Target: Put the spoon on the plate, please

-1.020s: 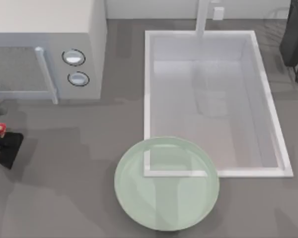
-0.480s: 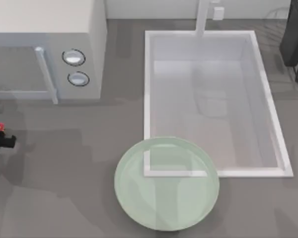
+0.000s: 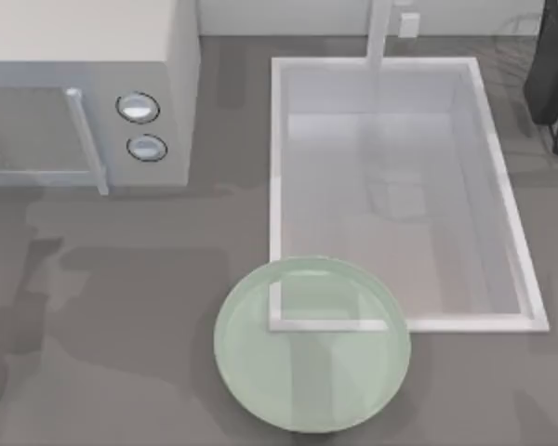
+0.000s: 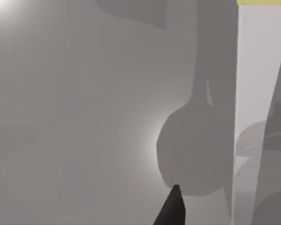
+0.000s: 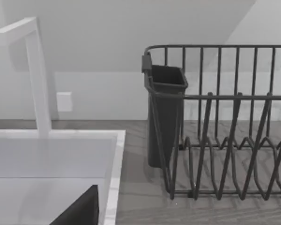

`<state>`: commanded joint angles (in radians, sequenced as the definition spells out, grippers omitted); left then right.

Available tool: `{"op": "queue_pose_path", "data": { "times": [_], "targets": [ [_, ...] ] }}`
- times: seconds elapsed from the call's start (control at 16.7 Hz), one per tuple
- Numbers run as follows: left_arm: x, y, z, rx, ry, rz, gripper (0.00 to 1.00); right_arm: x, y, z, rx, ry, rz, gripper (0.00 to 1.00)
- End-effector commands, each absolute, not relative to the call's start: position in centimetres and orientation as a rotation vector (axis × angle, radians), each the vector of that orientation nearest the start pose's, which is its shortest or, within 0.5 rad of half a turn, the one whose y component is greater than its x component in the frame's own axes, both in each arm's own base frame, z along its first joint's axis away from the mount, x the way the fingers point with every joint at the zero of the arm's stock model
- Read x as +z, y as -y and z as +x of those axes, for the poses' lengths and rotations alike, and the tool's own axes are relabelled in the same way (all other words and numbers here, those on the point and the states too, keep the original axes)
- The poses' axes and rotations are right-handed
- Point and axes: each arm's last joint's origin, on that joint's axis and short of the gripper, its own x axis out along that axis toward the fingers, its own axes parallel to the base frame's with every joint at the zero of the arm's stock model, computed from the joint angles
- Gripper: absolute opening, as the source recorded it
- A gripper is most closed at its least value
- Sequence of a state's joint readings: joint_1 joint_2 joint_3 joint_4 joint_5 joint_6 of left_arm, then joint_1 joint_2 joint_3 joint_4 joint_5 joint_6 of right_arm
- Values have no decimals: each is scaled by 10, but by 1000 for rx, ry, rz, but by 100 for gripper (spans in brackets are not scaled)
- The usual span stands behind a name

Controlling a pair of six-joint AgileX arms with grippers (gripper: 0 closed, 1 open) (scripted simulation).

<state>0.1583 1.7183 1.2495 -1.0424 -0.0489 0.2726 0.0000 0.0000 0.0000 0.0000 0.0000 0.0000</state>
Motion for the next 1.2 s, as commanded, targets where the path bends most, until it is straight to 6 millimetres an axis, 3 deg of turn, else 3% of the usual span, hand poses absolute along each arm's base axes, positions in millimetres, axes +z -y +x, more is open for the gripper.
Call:
{"op": "queue_pose_path", "data": {
  "times": [0.18,0.6,0.72,0.84,0.96,1.2],
  "targets": [
    [215,-46,317,-85,-1557,121,0,160,1,106,0,0,0,100],
    [214,-44,318,-109,-1586,113,0,160,1,106,0,0,0,100],
    [211,-34,316,-161,-1621,148,0,160,1,106,0,0,0,100],
    [208,-10,316,-270,-1667,236,0,160,1,106,0,0,0,100],
    [204,26,318,-419,-1697,380,0,160,1,106,0,0,0,100],
    [198,131,311,-766,-1624,771,0,160,1,106,0,0,0,100]
  ]
}}
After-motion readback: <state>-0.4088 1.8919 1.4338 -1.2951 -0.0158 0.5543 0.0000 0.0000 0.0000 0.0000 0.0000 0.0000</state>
